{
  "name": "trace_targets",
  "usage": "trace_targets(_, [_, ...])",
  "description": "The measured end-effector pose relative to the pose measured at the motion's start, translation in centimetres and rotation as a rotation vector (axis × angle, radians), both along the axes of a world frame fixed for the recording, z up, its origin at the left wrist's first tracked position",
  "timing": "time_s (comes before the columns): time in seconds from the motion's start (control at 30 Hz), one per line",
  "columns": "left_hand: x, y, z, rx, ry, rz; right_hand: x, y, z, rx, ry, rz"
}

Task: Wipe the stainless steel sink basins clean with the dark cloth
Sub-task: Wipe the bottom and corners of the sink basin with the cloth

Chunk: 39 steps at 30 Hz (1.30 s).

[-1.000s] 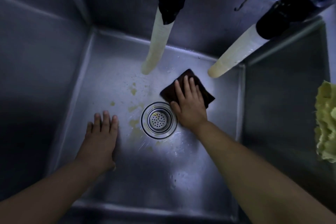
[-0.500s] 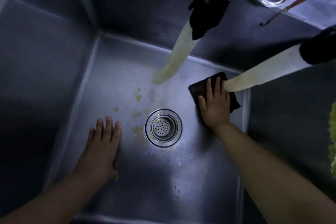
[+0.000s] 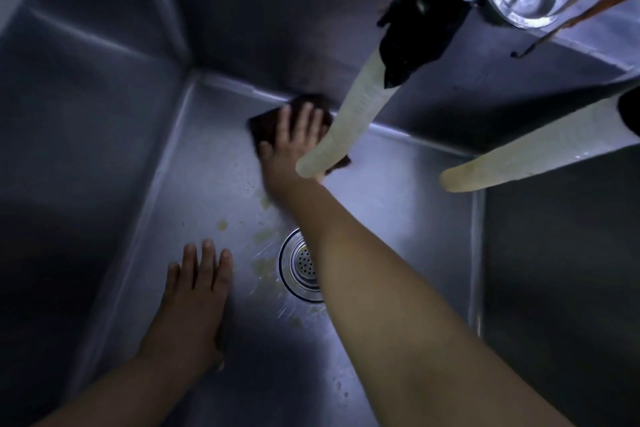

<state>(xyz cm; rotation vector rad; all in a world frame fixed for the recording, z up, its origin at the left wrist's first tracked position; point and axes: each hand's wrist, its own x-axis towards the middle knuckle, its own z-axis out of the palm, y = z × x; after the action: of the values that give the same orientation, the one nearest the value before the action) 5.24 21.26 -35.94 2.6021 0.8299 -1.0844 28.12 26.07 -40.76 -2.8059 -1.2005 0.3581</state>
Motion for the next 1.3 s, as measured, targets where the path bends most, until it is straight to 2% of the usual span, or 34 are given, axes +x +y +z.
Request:
trace_targets(0.07, [0.1,0.0,0.0,-0.002,-0.002,0.001,-1.4,1.9,-0.2,0.001,0.055,0.252])
trace_targets(0.13, [0.1,-0.1,0.0,-0.009,-0.003,0.01,-1.3,2.5,-0.4,-0.015,0.031,0.449])
trace_targets(0.2, [0.2,-0.1,0.2,-0.006,-0.009,0.017,-0.1,2.1,-0.4,-0.01,-0.02,0.475])
trace_targets(0.43, [0.3,-0.1,1.0,-0.009,0.025,0.029,5.9,-5.8,1.2,0.047,-0.054,0.301])
trace_targets(0.67, [0.4,-0.2,1.8,-0.028,0.011,0.03,11.4,-17.6,1.8,-0.023,-0.158,-0.081])
trace_targets(0.77, [0.3,0.1,1.5,-0.017,-0.006,0.019,10.6,-18.2,1.2,-0.047,-0.154,-0.343])
trace_targets(0.87, [0.2,0.1,1.5,-0.038,-0.01,0.024,8.3,-15.0,0.7,-0.052,-0.106,-0.522])
trace_targets(0.93, [0.3,0.2,1.5,-0.044,0.0,0.026,5.8,-12.4,0.5,-0.044,-0.114,-0.464])
trace_targets(1.1, [0.1,0.4,1.5,-0.055,-0.029,0.035,-1.1,-6.9,0.3,-0.024,-0.082,-0.106])
trace_targets(1.3, [-0.5,0.7,2.3,-0.062,-0.074,0.014,-6.8,-7.4,0.6,-0.016,-0.043,0.2])
